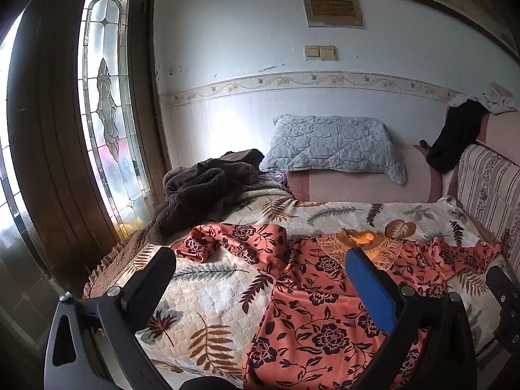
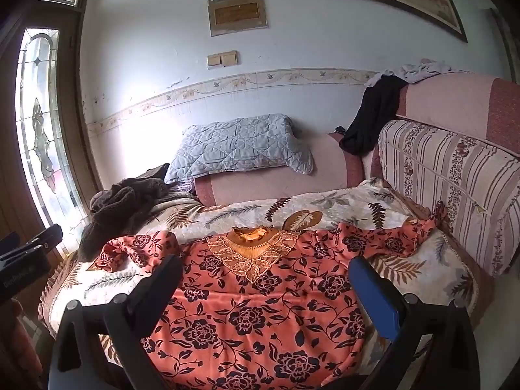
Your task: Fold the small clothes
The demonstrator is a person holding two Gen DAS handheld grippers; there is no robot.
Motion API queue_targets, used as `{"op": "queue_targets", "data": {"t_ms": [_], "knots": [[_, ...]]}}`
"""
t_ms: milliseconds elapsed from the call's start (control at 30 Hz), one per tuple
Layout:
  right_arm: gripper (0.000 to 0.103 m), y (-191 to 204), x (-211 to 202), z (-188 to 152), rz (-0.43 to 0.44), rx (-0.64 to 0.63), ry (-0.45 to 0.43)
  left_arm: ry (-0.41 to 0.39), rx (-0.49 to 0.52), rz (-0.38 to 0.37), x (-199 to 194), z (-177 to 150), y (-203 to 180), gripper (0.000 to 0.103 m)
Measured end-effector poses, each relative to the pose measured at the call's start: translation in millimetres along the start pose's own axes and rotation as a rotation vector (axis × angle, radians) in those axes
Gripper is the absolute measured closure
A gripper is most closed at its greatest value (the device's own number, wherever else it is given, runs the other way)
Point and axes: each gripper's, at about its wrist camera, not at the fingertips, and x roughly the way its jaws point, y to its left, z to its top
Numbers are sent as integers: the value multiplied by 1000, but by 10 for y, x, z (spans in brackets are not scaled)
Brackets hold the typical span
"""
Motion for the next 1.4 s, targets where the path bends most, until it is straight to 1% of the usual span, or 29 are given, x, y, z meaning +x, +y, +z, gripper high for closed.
{"op": "queue_targets", "data": {"t_ms": [167, 333, 367, 433, 533, 600, 1133, 1200, 1233, 1300, 1400], "knots": [[0, -5, 7, 43, -7, -2, 7, -10, 5, 25, -14, -17, 15, 0], [0, 70, 52, -39, -4, -7, 19, -9, 5, 41, -1, -45, 55, 0], [0, 5, 34, 13, 4, -7, 26, -8, 4, 45, 5, -46, 64, 0], [0, -14, 42, 7, 16, -1, 28, -6, 0, 51, 5, -61, 66, 0], [0, 30, 56, -15, 17, -3, 29, -3, -1, 54, 15, -67, 84, 0], [0, 41, 61, -26, 18, -11, -1, -3, 0, 57, 15, -78, 84, 0], [0, 66, 124, -56, 37, 13, 53, 10, 7, 66, 62, -107, 64, 0], [0, 68, 125, -57, 37, 12, 52, 9, 7, 68, 66, -114, 68, 0], [0, 70, 138, -67, 23, -24, 29, 10, 6, 67, 67, -115, 67, 0], [0, 70, 142, -73, 21, -29, 20, 8, 4, 69, 67, -118, 66, 0], [0, 82, 144, -80, 20, -31, 24, 10, 5, 69, 75, -134, 75, 0]]}}
